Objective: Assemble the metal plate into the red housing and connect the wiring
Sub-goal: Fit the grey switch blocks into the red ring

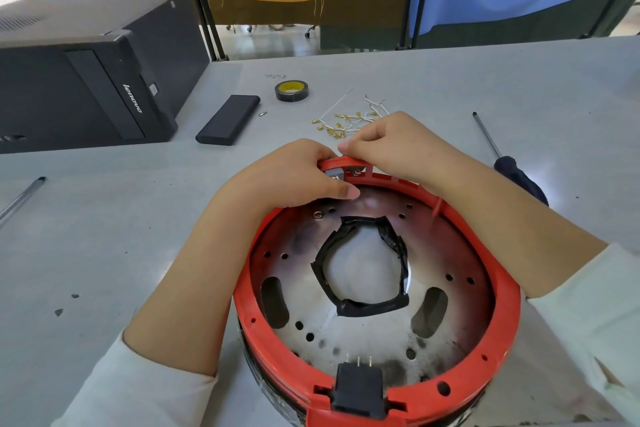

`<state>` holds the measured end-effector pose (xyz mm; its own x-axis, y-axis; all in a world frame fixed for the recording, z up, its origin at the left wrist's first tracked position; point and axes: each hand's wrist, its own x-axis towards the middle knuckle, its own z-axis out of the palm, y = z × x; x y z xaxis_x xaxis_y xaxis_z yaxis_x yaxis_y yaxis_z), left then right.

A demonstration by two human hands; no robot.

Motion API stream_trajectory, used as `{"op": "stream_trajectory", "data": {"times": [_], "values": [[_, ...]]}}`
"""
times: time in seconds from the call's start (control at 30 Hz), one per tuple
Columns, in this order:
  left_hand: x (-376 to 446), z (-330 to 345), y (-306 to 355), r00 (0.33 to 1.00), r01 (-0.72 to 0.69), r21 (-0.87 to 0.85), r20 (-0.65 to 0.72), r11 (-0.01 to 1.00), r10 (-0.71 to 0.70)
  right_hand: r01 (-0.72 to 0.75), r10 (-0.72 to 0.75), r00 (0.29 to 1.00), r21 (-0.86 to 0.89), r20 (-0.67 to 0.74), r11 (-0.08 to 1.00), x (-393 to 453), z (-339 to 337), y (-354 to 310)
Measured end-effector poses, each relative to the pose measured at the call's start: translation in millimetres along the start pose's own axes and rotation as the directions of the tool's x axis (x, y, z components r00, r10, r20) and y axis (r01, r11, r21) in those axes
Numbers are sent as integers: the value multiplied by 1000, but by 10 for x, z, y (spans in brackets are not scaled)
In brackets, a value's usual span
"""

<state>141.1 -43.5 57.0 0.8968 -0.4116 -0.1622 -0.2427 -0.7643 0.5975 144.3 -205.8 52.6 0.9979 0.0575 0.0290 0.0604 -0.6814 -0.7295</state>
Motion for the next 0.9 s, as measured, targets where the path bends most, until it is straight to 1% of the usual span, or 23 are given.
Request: {"op": "stream_trajectory", "data": {"times": [0.2,0.47,0.6,0.73,0.9], "values": [[-11,5,4,1000,-2,9,11,1000,1,-32,32,999,-21,-15,999,25,-1,4],[6,7,-16,1000,-15,18,-7,1000,15,-99,96,994,63,46,993,49,-9,49],[16,15,-32,1000,-24,8,-12,1000,24,-100,97,995,108,38,989,56,-8,69],[12,15,-35,999,-30,8,-20,1000,30,-140,134,990,151,44,979,64,-24,57],[-1,14,-25,999,-31,-11,-23,999,30,-199,196,980,136,36,970,80,-18,2]]}}
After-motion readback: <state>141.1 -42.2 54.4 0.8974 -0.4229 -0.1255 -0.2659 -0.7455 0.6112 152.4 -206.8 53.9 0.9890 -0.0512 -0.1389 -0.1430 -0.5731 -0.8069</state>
